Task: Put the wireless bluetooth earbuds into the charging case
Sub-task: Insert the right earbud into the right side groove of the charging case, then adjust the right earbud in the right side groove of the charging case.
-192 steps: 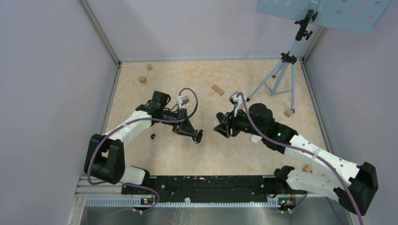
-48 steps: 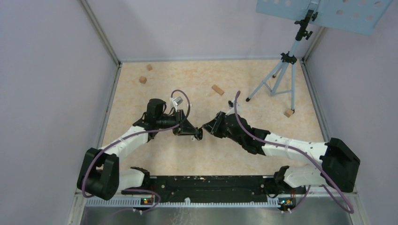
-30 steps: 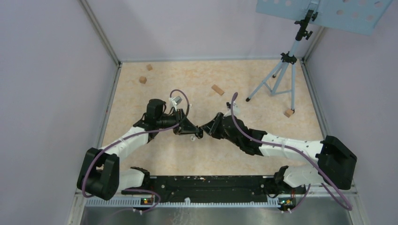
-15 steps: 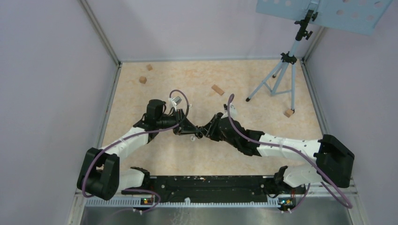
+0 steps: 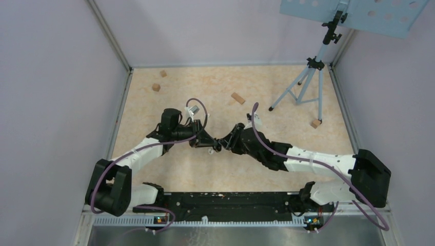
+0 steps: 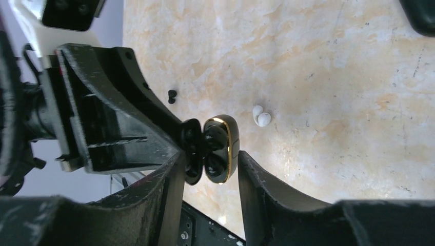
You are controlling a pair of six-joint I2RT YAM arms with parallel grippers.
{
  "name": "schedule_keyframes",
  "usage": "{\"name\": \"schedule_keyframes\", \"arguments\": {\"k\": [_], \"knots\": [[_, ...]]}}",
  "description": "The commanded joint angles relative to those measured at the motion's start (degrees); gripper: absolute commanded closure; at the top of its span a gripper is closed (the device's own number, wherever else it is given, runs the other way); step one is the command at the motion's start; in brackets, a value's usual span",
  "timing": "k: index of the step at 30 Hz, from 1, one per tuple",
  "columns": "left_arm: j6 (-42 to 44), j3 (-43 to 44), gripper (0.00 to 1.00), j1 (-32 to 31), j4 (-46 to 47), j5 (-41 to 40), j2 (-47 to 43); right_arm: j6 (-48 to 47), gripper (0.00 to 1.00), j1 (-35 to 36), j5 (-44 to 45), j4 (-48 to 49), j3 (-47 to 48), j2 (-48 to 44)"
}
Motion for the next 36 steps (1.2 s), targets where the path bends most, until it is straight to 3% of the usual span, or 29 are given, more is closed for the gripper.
{"name": "schedule_keyframes", "arguments": {"k": [1, 7, 10, 14, 15, 36], "knots": [[3.08, 2.64, 1.00, 0.03, -0.93, 0.87, 1.22, -1.26, 0.58, 0.61, 3.29, 1.10, 1.22, -4.72], [3.51, 3.21, 1.00, 0.03, -1.29, 1.88, 2.44, -2.86, 0.59, 0.56, 6.28, -0.02, 0.63, -7.59], [3.84, 4.01, 1.00, 0.02, -1.77, 2.59, 2.76, -3.28, 0.72, -0.49, 6.12, 0.37, -0.53, -7.98], [6.28, 6.04, 1.00, 0.07, -5.99, 3.72, 4.23, -2.67, 0.98, -3.57, 2.71, 0.83, -2.40, -7.59], [6.70, 6.27, 1.00, 0.03, -6.65, 3.67, 4.32, -2.56, 1.00, -4.22, 2.16, 0.67, -2.77, -7.39], [6.54, 6.33, 1.00, 0.02, -7.13, 3.15, 3.58, -5.86, 1.00, -5.35, -8.37, 6.86, -1.11, 0.24]]}}
